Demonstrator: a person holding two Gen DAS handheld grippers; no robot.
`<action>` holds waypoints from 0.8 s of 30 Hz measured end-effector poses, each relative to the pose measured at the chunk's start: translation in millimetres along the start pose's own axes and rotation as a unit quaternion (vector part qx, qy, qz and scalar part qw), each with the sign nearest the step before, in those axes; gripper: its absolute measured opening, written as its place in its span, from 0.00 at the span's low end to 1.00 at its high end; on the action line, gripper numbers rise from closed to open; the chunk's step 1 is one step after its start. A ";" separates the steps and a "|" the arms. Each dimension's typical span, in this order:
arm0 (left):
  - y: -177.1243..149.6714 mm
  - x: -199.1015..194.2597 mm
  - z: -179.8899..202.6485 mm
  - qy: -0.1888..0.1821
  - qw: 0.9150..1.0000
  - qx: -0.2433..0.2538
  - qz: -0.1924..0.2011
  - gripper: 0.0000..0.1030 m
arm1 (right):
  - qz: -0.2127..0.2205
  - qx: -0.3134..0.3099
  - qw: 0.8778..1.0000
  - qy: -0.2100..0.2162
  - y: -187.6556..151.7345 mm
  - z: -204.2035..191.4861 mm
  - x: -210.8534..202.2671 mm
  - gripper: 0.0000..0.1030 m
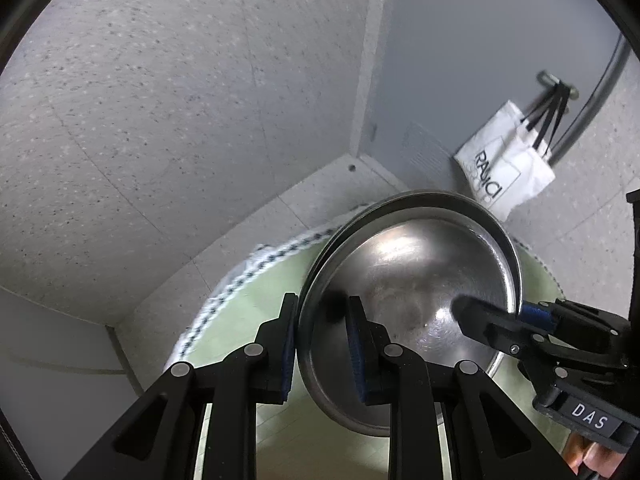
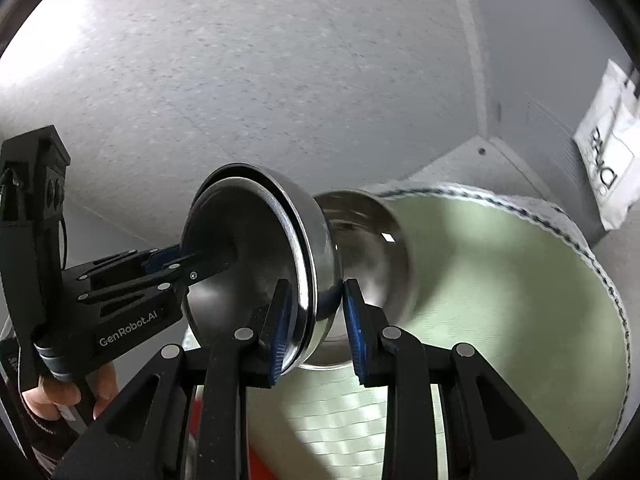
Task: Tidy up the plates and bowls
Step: 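Lower the nested pair into the third small bowl and open grippers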
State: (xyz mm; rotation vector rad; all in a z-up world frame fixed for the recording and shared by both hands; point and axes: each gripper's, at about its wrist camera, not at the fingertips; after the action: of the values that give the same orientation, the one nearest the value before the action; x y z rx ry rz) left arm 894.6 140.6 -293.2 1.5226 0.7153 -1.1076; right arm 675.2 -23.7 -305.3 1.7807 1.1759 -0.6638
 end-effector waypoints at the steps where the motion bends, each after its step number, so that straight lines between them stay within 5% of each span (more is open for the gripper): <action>1: 2.7 6.8 0.6 0.000 1.000 0.001 -0.004 0.19 | -0.003 0.002 1.000 -0.003 4.8 4.3 2.3 0.26; 15: 19.9 59.7 8.9 -0.002 0.999 -0.008 -0.034 0.21 | -0.008 -0.012 0.999 -0.038 3.7 8.6 11.7 0.28; 24: 9.7 52.0 13.3 -0.006 0.999 -0.002 -0.035 0.36 | -0.010 -0.023 0.998 -0.054 2.1 0.5 14.1 0.39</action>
State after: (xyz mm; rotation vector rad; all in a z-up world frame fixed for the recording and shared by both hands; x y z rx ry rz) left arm 919.6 119.5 -336.8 1.4954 0.7667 -1.1649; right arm 682.9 -18.2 -316.0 1.6753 1.1277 -0.7298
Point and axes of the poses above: each gripper's, at about its wrist camera, not at the fingertips, and x roughly the way its jaws point, z to its right, y to its top, and after that the axes turned 3 degrees about x, right-handed
